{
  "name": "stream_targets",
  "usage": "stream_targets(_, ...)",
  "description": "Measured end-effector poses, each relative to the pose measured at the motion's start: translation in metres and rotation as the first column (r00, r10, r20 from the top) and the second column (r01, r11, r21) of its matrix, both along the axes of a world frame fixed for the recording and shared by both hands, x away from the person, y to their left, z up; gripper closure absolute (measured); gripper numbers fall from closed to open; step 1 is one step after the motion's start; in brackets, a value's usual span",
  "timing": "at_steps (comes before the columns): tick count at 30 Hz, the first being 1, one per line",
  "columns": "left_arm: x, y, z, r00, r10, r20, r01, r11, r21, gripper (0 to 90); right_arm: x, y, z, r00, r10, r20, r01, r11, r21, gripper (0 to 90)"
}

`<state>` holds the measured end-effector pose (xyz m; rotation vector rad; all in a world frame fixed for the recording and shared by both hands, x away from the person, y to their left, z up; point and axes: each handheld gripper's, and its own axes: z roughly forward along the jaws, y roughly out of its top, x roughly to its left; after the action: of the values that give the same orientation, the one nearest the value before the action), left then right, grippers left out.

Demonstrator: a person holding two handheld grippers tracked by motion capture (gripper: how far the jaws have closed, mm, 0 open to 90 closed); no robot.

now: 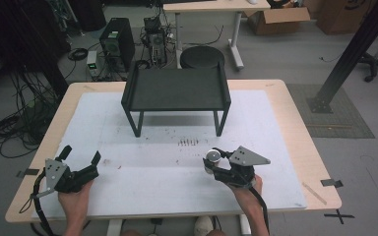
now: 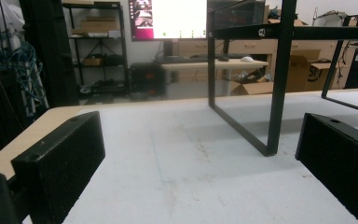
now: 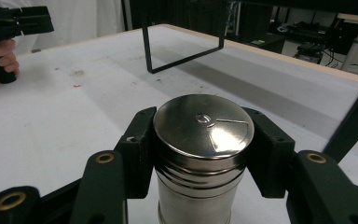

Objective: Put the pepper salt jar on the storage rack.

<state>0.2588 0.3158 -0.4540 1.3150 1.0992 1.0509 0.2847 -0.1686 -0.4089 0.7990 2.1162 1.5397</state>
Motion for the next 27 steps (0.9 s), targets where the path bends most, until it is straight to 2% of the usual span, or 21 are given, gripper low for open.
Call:
stream_targets(7,0.0,0.0,0.0,1.0,0.0,-0.002,0.0,1.0,0.0,1.9,0.004,0.004,0.019,1.0,-0.003,0.001,0.003,1.0,-0.003,49.3)
stream_targets(15,0.0,0.0,0.0,1.0,0.0,-0.004,0.0,1.0,0.0,2.1,0.013,0.009,0.047,0.9999,-0.012,0.005,0.012,0.9997,0.02,49.3)
stream_targets(20,0.0,0.0,0.0,1.0,0.0,-0.002,0.0,1.0,-0.002,2.2,0.017,0.014,0.057,0.9998,-0.018,0.008,0.018,0.9994,0.029,49.3)
stream_targets(27,0.0,0.0,0.0,1.0,0.0,-0.002,0.0,1.0,-0.001,2.2,0.028,0.026,0.072,0.9999,-0.016,0.004,0.016,0.9998,0.014,49.3)
